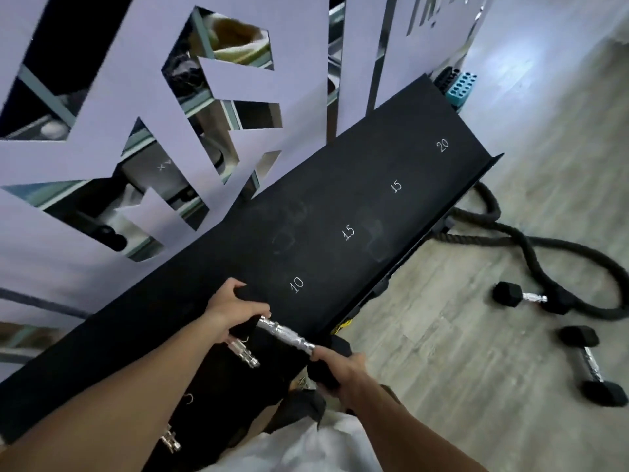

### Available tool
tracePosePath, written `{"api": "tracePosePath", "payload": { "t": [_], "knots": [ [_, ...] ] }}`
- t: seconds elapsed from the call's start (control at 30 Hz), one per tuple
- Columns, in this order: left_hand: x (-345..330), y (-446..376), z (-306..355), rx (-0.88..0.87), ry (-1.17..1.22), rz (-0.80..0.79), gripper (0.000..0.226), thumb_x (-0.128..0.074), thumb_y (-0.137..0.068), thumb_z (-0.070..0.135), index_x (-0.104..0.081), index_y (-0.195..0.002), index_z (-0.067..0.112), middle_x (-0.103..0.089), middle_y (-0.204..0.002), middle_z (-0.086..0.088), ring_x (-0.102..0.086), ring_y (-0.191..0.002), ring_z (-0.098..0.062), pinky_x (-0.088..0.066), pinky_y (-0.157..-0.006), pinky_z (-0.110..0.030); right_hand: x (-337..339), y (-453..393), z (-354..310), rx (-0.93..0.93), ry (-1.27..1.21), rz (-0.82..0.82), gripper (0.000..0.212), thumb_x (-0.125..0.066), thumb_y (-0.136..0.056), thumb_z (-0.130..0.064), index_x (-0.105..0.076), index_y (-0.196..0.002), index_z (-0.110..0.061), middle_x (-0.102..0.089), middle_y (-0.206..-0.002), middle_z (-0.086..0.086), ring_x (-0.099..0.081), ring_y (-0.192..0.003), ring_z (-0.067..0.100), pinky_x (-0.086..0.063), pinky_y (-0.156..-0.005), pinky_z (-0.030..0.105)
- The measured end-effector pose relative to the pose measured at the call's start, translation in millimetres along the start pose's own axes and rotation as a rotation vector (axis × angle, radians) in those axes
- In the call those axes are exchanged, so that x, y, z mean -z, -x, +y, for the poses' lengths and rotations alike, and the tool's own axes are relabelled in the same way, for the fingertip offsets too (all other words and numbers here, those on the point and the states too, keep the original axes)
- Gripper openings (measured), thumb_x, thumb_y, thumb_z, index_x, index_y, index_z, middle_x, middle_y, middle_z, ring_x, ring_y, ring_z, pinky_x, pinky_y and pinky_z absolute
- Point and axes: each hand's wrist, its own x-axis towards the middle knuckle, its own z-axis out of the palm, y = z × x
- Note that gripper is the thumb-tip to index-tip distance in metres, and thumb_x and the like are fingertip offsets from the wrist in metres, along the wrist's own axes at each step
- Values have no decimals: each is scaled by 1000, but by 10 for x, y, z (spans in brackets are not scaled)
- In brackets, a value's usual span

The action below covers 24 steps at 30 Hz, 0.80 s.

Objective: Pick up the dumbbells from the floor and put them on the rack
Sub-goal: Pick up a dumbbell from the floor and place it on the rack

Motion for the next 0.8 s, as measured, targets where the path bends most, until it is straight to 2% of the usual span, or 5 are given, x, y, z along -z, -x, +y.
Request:
{"api": "tracePosePath", "payload": {
  "t": [0.13,0.23,0.47,0.7,0.8],
  "knots": [
    [60,-361,364,37,-82,-30,77,-92,-53,23,-53,-118,36,-59,-116,-3,-59,-106,-29,-59,-78,-51,-210,-308,-210,-66,-57,32,94,-90,-38,-21,-47,-120,-4,-67,-102,20,-70,-70,29,-62,-55,39],
    [26,-610,545,71,-112,-31,73,-92,-60,17,-52,-119,34,-59,-117,-5,-59,-102,-28,-58,-69,-44,-329,-557,-317,-95,-96,55,97,-89,-30,-25,-50,-117,-6,-66,-109,18,-71,-88,30,-58,-52,31],
    [-113,-1127,737,113,-214,0,81,-92,-60,17,-51,-127,34,-57,-121,-4,-57,-108,-29,-59,-81,-52,-497,-915,-495,-201,-189,92,89,-89,-39,-24,-39,-112,-11,-54,-121,14,-63,-100,27,-58,-54,30],
    [-201,-1384,746,146,-275,53,83,-94,-57,24,-54,-128,39,-41,-136,-8,-52,-111,-29,-61,-81,-51,-649,-1123,-524,-228,-122,245,105,-82,-29,-46,-35,-118,-13,-47,-130,13,-62,-102,31,-62,-87,45],
    [-216,-1431,732,163,-271,39,81,-94,-58,23,-53,-126,38,-34,-139,-9,-48,-115,-31,-60,-83,-54,-596,-1147,-619,-256,-10,276,96,-88,-50,-45,-36,-123,-13,-46,-133,15,-60,-100,32,-60,-89,45]
  ]
}}
